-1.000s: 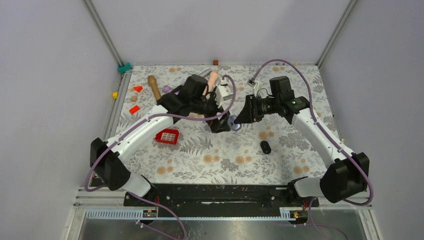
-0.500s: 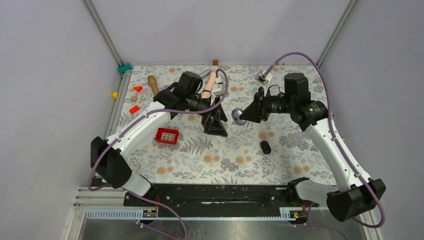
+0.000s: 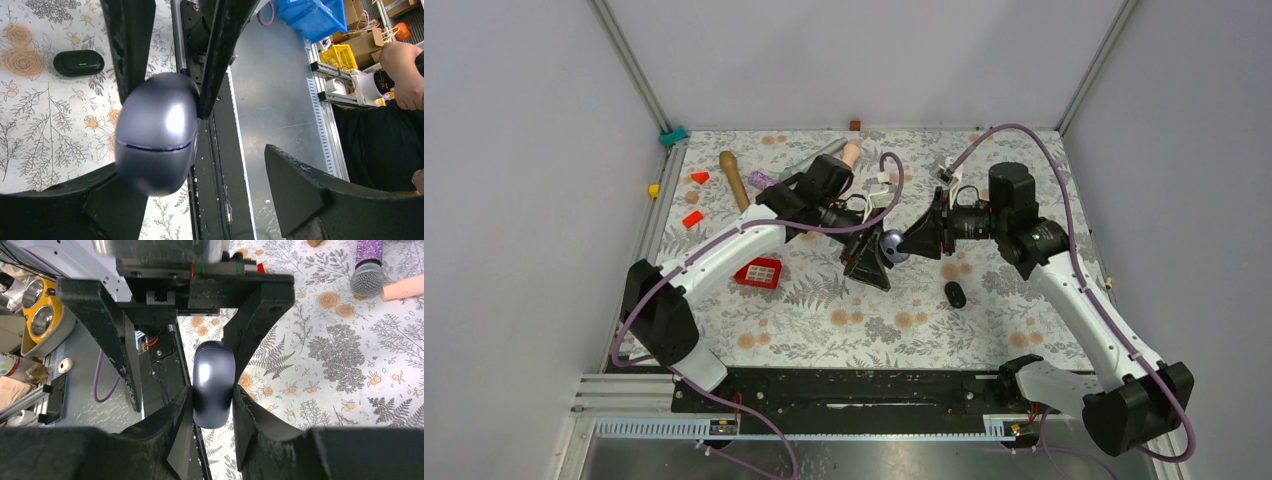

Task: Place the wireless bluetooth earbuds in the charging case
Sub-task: Open the charging case.

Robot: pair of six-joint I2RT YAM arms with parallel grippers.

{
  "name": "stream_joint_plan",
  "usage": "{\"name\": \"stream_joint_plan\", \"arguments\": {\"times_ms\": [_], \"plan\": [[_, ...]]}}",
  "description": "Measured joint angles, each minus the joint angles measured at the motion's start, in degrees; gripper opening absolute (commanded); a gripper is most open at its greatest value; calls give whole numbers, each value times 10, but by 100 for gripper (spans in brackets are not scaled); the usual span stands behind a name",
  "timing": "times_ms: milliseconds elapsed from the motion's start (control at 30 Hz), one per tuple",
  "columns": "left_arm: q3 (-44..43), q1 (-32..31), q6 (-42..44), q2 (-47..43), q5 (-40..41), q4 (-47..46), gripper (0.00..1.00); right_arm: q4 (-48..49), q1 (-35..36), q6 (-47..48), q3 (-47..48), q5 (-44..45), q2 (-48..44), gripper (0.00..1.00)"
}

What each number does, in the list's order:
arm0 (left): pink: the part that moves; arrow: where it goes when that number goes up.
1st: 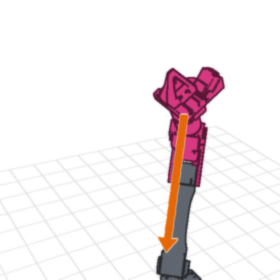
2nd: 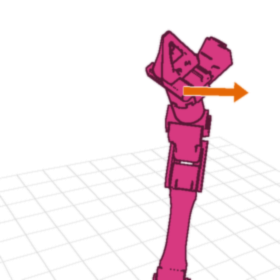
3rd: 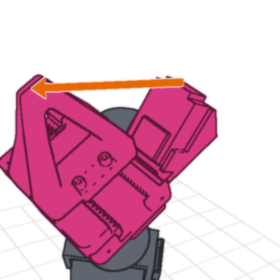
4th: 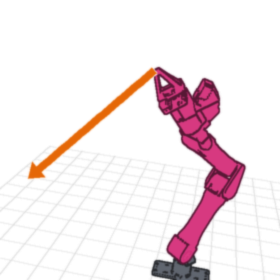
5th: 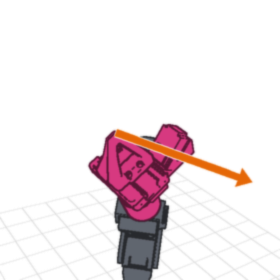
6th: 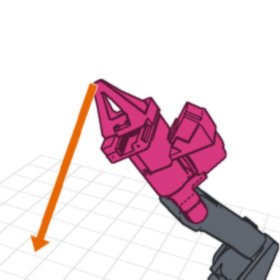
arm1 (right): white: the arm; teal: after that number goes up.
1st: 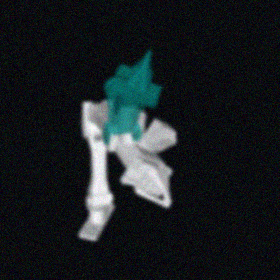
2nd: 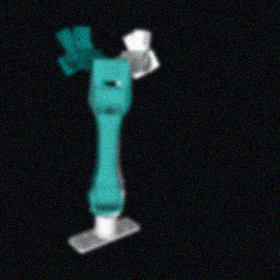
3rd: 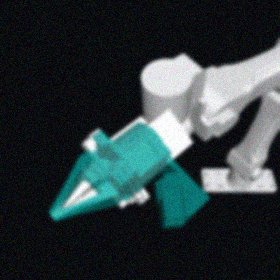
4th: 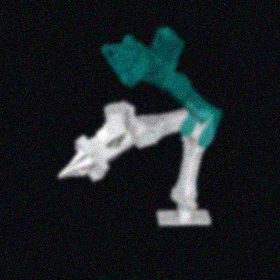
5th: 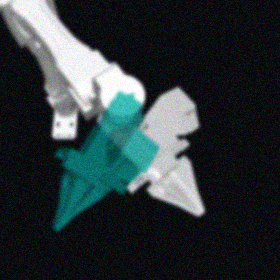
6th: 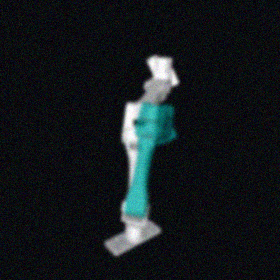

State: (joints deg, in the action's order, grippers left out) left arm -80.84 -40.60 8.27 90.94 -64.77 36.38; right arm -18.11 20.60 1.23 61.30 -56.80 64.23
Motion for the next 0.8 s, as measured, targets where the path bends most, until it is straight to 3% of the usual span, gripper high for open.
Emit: {"name": "stream_joint_plan", "arguments": {"times_ms": [600, 800], "plan": [[15, 2, -64, -28, 1, -79, 63, 86, 1, -56, -54, -40, -20, 23], [19, 3, -70, -28, 4, -84, 48, 87, 1, -56, -54, -43, -21, 24]]}}
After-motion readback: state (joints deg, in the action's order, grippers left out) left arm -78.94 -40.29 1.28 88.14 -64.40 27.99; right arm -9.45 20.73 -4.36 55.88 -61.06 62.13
